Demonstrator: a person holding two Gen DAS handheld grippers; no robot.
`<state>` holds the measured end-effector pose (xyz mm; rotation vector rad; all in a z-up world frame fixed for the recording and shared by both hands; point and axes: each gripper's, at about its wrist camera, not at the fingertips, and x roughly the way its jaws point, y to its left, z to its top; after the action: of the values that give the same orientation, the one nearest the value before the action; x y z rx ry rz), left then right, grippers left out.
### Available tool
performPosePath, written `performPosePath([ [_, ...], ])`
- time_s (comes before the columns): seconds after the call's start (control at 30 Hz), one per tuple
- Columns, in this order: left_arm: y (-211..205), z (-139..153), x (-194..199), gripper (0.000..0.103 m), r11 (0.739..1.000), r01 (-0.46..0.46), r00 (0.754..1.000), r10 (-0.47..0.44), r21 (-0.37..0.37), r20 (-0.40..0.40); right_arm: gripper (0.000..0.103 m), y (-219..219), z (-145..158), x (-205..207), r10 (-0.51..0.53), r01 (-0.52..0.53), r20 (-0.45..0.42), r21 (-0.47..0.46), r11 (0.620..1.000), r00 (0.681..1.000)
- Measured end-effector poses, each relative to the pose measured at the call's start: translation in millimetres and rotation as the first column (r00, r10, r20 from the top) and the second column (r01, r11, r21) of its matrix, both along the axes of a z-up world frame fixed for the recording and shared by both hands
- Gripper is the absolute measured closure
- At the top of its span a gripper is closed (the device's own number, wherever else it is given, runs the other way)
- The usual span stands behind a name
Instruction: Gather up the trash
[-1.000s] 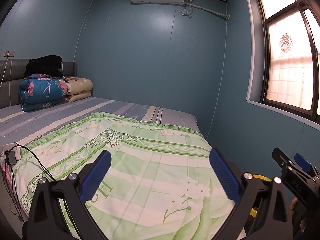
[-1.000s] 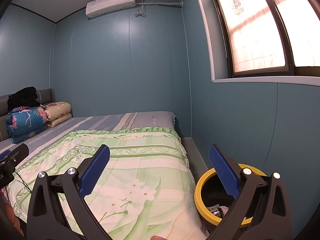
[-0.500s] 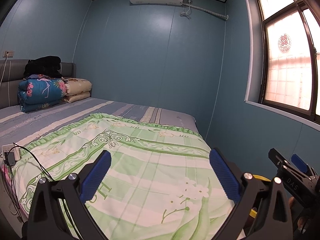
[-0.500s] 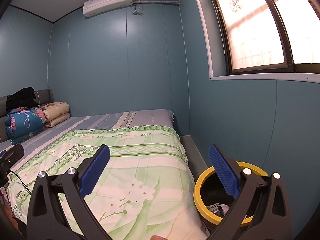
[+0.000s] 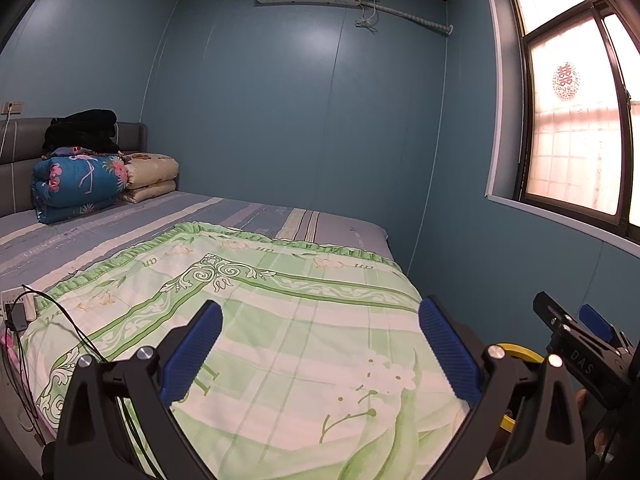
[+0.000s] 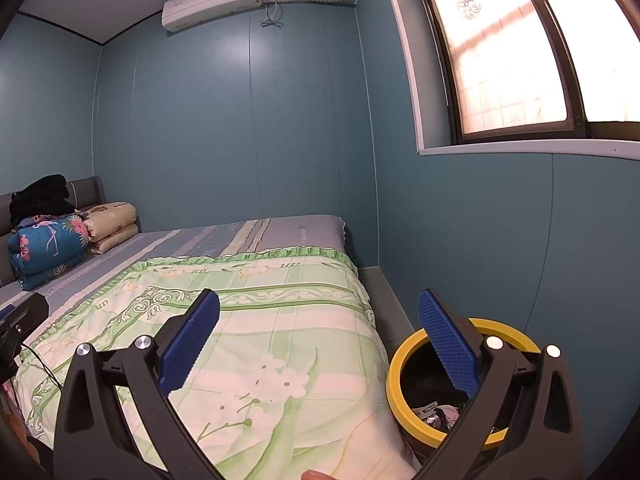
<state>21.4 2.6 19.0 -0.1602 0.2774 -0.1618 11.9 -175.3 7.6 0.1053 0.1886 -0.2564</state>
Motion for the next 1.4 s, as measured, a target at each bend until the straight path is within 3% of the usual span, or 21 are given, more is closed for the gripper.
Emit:
performPosePath([
  [1.4, -2.9, -3.8, 2.3, 0.008, 1.0, 0.026, 1.0, -0.026, 0.002, -0.015, 0.008, -2.8, -9.1, 5.8, -0.002, 0.003, -0.03, 0.018, 1.0, 1.0],
])
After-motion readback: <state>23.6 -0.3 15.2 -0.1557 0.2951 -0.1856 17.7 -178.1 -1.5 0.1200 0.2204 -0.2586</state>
